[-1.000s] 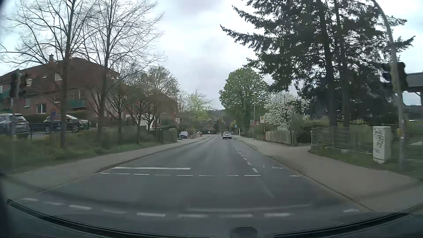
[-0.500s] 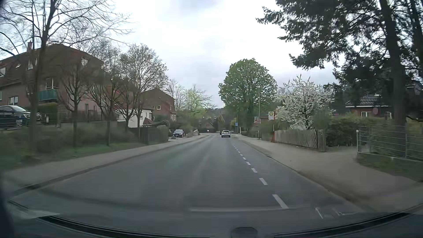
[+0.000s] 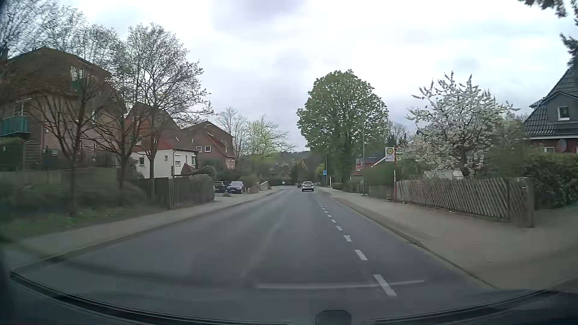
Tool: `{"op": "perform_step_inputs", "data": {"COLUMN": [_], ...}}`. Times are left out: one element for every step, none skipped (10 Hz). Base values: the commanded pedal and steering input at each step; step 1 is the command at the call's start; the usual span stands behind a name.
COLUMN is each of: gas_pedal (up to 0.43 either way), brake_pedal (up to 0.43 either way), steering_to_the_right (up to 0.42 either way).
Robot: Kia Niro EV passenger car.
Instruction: Follow the waypoints while adhering to traffic rules and regulations
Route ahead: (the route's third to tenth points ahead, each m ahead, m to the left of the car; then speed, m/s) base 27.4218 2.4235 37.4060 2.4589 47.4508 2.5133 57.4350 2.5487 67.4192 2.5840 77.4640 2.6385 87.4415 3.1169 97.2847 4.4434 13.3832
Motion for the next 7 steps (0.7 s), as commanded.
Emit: {"op": "perform_step_inputs", "data": {"gas_pedal": [0.110, 0.110, 0.110, 0.110, 0.110, 0.110, 0.110], "brake_pedal": [0.006, 0.000, 0.000, 0.006, 0.000, 0.000, 0.006], "steering_to_the_right": [-0.005, -0.005, -0.005, -0.005, -0.005, -0.005, -0.005]}}
